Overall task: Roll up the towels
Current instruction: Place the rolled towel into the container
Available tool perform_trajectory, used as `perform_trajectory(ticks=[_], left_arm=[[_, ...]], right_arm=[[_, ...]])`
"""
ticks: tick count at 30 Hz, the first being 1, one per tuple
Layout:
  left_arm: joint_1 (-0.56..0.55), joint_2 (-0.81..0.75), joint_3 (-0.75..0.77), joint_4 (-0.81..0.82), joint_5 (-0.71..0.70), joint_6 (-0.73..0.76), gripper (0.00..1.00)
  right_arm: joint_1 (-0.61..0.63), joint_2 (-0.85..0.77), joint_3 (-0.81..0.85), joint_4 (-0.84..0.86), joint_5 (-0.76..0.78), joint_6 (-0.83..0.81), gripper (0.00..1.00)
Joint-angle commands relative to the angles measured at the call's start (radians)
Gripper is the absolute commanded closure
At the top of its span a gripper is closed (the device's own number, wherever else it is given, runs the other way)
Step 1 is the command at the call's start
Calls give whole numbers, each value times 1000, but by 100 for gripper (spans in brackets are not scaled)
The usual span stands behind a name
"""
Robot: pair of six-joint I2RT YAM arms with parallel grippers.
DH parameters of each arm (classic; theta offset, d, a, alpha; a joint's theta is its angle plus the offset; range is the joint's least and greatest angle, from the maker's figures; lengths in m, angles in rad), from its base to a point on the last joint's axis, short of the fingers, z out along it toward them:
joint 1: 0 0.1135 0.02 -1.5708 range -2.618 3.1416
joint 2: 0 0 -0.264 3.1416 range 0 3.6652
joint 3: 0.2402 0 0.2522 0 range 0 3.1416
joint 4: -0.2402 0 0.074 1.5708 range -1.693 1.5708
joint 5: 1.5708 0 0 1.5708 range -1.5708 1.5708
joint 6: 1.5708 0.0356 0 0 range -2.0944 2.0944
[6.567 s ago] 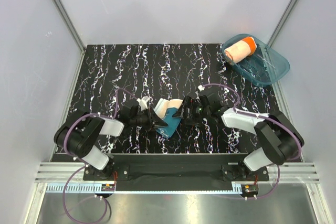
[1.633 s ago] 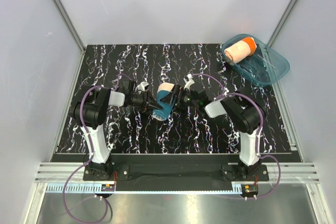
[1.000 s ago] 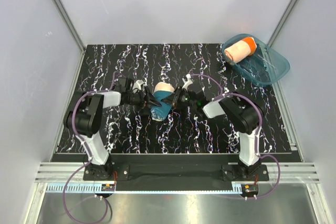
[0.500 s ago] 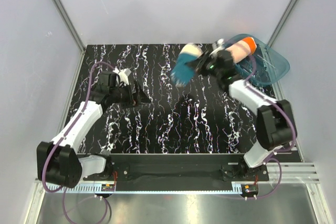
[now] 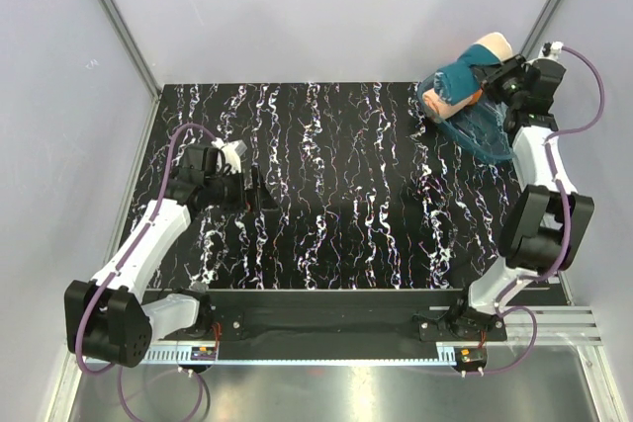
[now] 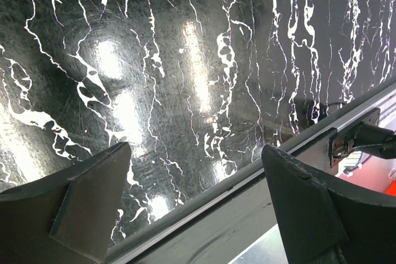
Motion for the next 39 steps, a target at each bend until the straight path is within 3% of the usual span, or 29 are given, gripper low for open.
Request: perform_trajectory(ticks=[1,10,20,34,39], left_arm=[[-7,-34,-11,17,-14,22,7],[-41,-18,-20,22,-24,14,7],[-60,-2,-21,20,-46,10,7],[-81,-7,-23,19,-72,0,7],[-87,-14,-24,20,-80,-1,7]], right_arm=[[-46,71,72,77,-45,24,100],[-130,275,143,209,-111,27,100],[-147,443,147,242,-131,-11,100],[-166,636,239,85,-143,-68,99],[-164,691,291,2,-162,-68,87]])
